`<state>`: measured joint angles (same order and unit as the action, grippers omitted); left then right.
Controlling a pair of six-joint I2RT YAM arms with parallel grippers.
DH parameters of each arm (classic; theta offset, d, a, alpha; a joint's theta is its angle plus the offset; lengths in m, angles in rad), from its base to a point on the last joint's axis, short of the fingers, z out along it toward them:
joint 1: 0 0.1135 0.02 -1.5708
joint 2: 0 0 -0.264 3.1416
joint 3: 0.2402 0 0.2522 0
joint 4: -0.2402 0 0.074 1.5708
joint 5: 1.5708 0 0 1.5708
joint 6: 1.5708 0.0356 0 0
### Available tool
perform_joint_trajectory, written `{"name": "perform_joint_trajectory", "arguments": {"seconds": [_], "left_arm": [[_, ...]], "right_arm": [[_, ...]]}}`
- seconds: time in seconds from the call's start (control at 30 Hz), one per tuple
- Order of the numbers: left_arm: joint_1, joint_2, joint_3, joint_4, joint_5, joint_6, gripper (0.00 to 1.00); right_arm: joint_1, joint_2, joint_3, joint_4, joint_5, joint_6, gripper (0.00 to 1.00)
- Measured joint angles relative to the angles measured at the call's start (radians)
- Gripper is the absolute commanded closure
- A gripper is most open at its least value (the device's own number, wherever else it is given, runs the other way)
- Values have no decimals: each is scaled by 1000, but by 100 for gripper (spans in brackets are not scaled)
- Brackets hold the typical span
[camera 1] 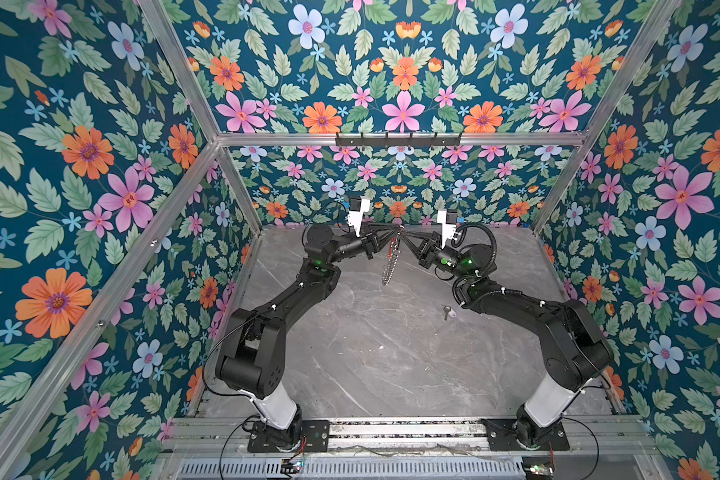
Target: Put the keys on the keyring
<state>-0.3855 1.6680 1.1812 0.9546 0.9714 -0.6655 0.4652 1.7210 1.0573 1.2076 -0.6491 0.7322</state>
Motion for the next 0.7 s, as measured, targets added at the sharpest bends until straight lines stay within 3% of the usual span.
{"name": "perform_joint_trajectory", "arguments": {"seconds": [0.33,0.43,0.47,0.53,0.7], "left_arm": [[0,19,19,21,39,-36,100],[0,17,26,4,60,-28,100],[0,10,31,-40,76,2,100],[-1,-10,57,-183,87,114,100],[-4,-30,233,-707,26,545,100]], "right_arm": [[-2,-4,-2,0,-3,8,99],[-2,-18,-12,-18,1,4,70],[-4,-30,-23,-39,1,-8,65],[-16,-70,-46,-109,0,-52,63],[-75,-189,-74,-412,6,-217,63]]}}
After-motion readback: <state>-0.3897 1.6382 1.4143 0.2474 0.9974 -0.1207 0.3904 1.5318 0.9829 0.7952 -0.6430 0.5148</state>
